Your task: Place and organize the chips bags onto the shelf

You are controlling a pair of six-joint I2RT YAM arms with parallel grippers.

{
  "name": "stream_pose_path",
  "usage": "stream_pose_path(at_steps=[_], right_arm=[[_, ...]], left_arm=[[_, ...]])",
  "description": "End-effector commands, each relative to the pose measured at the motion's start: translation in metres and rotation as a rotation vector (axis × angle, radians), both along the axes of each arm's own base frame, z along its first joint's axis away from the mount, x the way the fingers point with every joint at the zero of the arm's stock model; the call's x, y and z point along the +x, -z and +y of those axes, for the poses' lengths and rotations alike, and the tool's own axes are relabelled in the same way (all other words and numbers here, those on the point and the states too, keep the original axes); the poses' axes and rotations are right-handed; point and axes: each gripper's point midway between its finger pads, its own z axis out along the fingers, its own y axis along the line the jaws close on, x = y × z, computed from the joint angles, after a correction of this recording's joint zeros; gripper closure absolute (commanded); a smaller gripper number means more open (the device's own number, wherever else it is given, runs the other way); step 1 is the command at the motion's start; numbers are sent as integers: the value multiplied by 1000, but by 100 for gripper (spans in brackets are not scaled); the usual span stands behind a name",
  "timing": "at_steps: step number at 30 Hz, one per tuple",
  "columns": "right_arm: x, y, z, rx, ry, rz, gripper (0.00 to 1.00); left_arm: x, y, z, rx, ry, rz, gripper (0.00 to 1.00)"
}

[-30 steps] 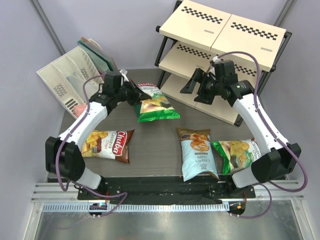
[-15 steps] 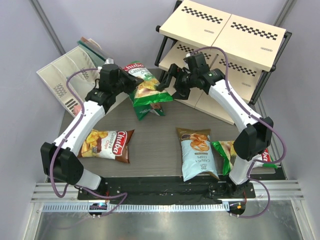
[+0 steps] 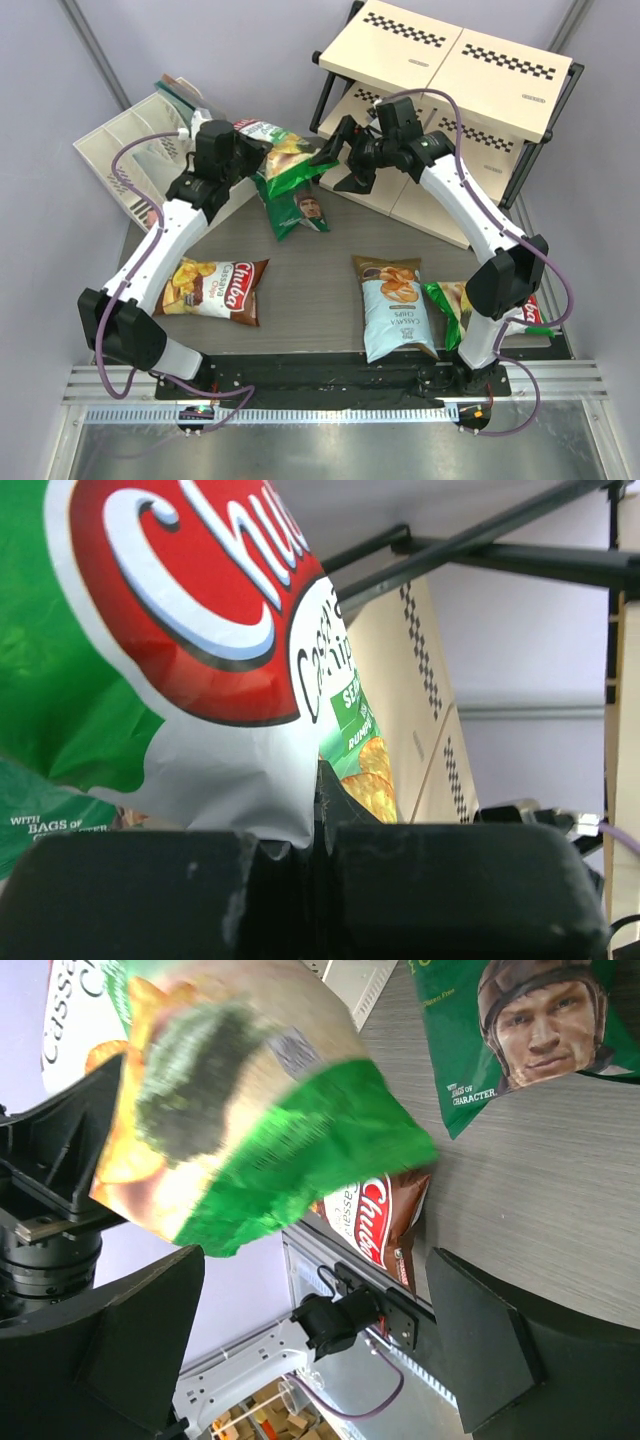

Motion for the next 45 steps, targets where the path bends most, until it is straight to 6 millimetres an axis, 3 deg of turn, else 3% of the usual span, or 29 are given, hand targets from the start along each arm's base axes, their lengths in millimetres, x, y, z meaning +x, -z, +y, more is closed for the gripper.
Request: stream_pose_path(at_steps=[1, 4, 6, 7, 9, 10, 15, 19, 23, 34, 38, 41, 45], right_arm=[[-13, -30, -5, 58, 4, -7, 2], [-10, -25, -6, 59, 33, -23, 1], [-5, -39, -5, 118, 66, -66, 1], [-5, -28, -3, 129, 75, -44, 1], [-2, -43, 1, 201, 102, -67, 1], [-4, -36, 4, 210, 104, -48, 0], [2, -51, 9, 273, 138, -98, 0], [6, -45, 16, 276, 144, -89, 0], [10, -52, 22, 311, 152, -116, 0], [1, -33, 35, 309, 104, -27, 1], [-4, -31, 42, 315, 75, -10, 2], [-2, -31, 43, 314, 75, -14, 9], [-3, -27, 44, 309, 76, -10, 31]], left_arm=[[6, -54, 15, -23, -95, -143, 100], [6, -56, 13, -36, -95, -151, 100], [5, -55, 9, -42, -87, -148, 100], [3, -53, 5, -49, -78, -144, 100], [-1, -52, 2, -57, -74, -147, 100], [-2, -53, 0, -63, -75, -152, 100], [-6, -47, -6, -127, -62, -147, 100], [-13, -47, -17, -146, -36, -147, 100], [-20, -46, -24, -178, -12, -139, 100], [-32, -51, -12, -166, -46, -180, 100], [-33, -51, -23, -157, 16, -187, 100], [-33, -48, -28, -165, 39, -182, 100], [-36, -44, -37, -159, 90, -174, 100]])
